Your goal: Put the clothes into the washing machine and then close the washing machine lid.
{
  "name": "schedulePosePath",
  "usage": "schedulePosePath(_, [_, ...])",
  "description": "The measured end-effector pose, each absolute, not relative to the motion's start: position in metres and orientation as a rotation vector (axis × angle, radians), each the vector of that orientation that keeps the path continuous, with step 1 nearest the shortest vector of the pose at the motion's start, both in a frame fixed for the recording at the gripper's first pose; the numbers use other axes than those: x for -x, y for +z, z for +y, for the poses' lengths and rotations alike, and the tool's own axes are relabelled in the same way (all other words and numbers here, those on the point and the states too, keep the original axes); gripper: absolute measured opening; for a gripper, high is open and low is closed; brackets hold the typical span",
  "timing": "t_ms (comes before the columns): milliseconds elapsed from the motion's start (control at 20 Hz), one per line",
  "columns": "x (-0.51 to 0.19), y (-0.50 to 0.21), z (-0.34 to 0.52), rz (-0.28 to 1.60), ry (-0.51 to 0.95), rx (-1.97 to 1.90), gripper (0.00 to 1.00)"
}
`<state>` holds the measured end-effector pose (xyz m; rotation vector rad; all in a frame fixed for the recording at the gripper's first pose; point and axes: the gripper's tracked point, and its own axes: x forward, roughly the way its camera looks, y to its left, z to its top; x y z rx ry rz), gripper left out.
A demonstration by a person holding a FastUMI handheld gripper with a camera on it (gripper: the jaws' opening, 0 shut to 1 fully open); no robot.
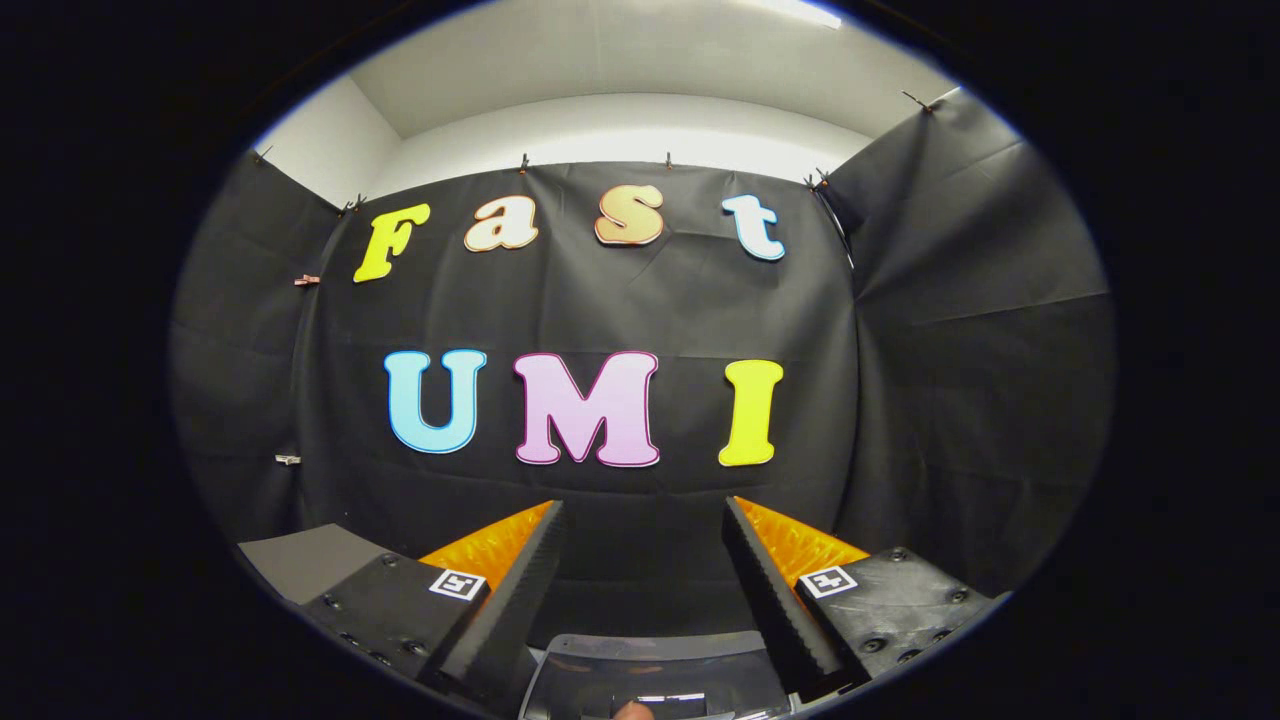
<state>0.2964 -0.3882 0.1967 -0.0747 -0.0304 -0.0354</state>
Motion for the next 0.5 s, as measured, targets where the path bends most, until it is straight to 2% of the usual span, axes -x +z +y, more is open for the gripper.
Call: schedulePosePath(500, [-0.2962,0.1955,-0.3867,-0.022,-0.042,0.066,0.98])
